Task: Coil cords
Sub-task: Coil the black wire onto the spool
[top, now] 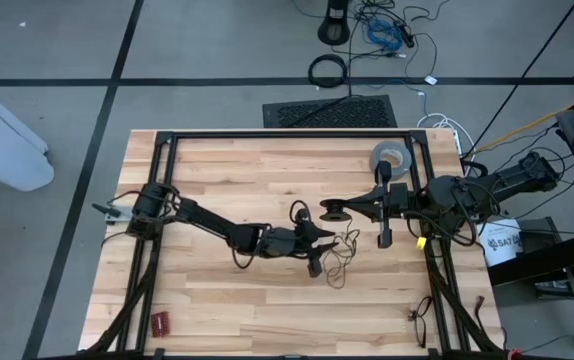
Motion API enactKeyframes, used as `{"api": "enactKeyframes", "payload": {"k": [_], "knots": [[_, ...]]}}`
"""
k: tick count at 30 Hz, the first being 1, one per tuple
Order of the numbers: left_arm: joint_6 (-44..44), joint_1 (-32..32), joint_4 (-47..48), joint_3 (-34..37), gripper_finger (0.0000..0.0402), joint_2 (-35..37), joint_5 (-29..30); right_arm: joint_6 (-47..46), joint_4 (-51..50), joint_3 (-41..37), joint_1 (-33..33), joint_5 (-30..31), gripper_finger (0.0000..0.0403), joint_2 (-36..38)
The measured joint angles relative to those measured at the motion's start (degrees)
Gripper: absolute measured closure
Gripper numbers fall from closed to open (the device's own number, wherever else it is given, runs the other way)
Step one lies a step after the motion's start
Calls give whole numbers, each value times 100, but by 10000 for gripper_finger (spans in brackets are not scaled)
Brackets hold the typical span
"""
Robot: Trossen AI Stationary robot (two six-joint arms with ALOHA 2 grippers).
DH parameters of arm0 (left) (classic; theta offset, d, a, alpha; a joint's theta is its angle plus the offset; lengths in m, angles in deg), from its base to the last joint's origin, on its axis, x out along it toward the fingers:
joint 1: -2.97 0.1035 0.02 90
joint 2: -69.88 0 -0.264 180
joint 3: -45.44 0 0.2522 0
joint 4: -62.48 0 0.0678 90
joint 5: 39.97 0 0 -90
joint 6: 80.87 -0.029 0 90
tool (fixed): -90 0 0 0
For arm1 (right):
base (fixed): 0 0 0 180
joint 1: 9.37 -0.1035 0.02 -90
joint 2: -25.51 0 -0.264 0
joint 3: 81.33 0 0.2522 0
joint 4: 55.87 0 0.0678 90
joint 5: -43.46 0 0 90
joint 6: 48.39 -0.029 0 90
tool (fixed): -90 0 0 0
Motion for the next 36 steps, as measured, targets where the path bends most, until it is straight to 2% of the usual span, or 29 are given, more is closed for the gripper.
{"api": "enactKeyframes", "payload": {"k": [7,14,19,22,28,36], "knots": [[-8,32,-19,0,295,-61,-73,20,0,0,0,2,403,0],[-288,15,8,0,389,-61,22,20,1,0,1,2,403,0],[-297,15,337,0,392,9,43,-33,4,0,0,2,403,26],[-193,-117,938,0,397,262,98,-42,-8,-2,-27,5,403,48],[428,-744,2666,0,399,917,431,50,21,-2,-125,17,403,202],[982,-1634,3787,0,400,1657,1054,545,598,-2,-122,28,403,611]]}}
